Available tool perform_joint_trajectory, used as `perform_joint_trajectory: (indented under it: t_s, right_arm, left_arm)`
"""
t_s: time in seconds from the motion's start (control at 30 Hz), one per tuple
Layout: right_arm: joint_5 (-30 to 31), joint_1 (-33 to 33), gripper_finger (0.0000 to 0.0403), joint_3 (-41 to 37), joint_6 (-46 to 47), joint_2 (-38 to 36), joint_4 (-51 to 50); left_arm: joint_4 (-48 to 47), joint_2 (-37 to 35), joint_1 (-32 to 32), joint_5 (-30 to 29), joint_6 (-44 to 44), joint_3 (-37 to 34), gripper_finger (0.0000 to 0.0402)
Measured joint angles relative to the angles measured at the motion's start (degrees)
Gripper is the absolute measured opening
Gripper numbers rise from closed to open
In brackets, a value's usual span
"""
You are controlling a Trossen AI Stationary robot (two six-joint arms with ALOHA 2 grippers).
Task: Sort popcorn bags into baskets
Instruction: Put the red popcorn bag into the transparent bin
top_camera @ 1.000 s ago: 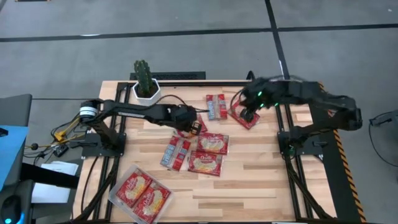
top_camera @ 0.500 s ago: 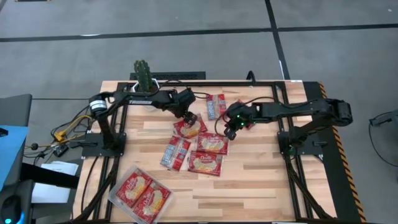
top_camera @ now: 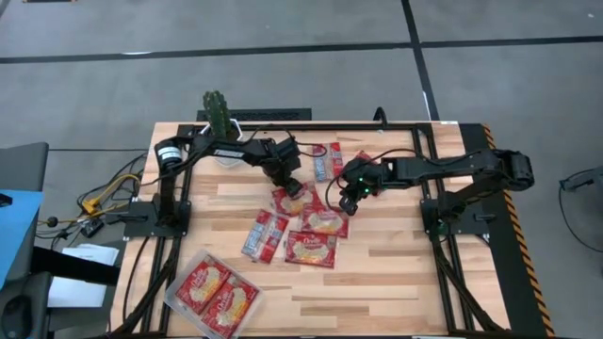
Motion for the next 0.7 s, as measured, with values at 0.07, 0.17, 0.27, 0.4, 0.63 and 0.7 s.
perform_joint_trajectory:
  t_s: [0.07, 0.17, 0.27, 0.4, 0.63, 0.7]
  right_arm:
    - [0.38, 0.0, 0.0016, 0.0, -0.07, 0.0, 0.0]
    - [0.43, -0.02, 0.0016, 0.0, -0.44, -0.02, 0.0]
    - [0.45, -0.02, 0.0014, 0.0, -0.54, -0.02, 0.0]
    - [0.44, -0.02, 0.0015, 0.0, -1.55, -0.03, -0.09]
    - [0.29, 0.05, 0.0016, 0.02, -2.53, -0.13, -0.21]
    - [0.19, 0.09, 0.0014, 0.02, -3.36, -0.55, -0.33]
  left_arm:
    - [0.54, 0.76, 0.19, 1.94, 1.2, 0.02, 0.0116]
    - [0.84, 1.05, 0.38, 2.95, 1.12, -0.08, 0.0043]
    - [0.93, 0.69, 0.64, 2.73, -1.08, -0.13, 0.0014]
    - [-0.29, -0.8, 1.43, 3.95, -3.6, 0.3, 0.0007]
    - [-3.59, -8.83, 0.72, 2.96, -8.73, 2.23, 0.0003]
    - [-5.96, -12.52, -0.21, 2.81, -9.97, 2.23, 0.0002]
